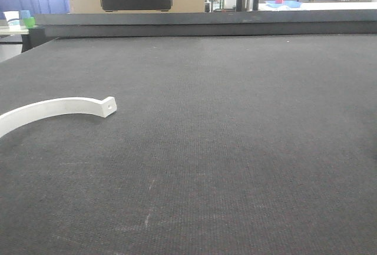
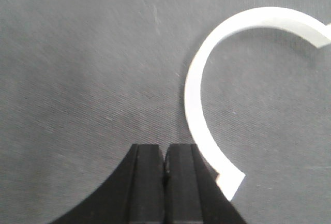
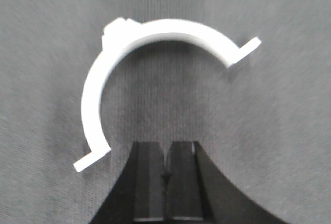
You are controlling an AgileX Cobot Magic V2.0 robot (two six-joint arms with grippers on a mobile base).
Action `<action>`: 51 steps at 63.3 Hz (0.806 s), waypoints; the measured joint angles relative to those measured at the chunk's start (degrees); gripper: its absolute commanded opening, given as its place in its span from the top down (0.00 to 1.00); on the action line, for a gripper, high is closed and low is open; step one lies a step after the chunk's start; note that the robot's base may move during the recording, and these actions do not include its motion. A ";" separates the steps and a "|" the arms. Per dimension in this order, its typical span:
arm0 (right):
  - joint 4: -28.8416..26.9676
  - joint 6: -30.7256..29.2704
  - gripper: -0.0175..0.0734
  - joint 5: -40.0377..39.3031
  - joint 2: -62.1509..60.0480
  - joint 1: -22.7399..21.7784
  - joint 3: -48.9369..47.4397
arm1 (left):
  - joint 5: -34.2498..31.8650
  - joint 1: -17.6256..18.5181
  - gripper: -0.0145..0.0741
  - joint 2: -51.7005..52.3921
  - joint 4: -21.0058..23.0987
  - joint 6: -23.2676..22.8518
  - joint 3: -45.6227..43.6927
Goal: Grab PVC pipe and place in blue bin
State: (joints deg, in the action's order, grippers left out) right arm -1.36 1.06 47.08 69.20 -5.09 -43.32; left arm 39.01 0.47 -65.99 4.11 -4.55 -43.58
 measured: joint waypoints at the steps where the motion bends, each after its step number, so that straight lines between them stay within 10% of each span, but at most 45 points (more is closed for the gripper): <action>1: 0.00 0.00 0.97 0.40 0.74 0.16 -0.37 | 0.00 0.00 0.96 -0.16 0.26 0.00 -0.04; 25: 4.19 16.10 0.96 8.90 15.83 10.76 -14.78 | -0.34 0.00 0.96 -0.76 1.20 0.00 -0.28; 41: 4.30 19.14 0.57 11.53 21.00 10.90 -16.41 | -0.34 0.00 0.96 -0.76 1.20 0.00 -0.28; 51: 4.13 19.42 0.59 9.52 21.94 10.90 -16.49 | -0.36 0.00 0.96 -0.76 1.20 0.00 -0.28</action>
State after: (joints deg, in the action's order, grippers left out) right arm 2.77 20.48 56.60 91.14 5.81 -59.82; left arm 38.65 0.47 -66.75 5.31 -4.55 -43.86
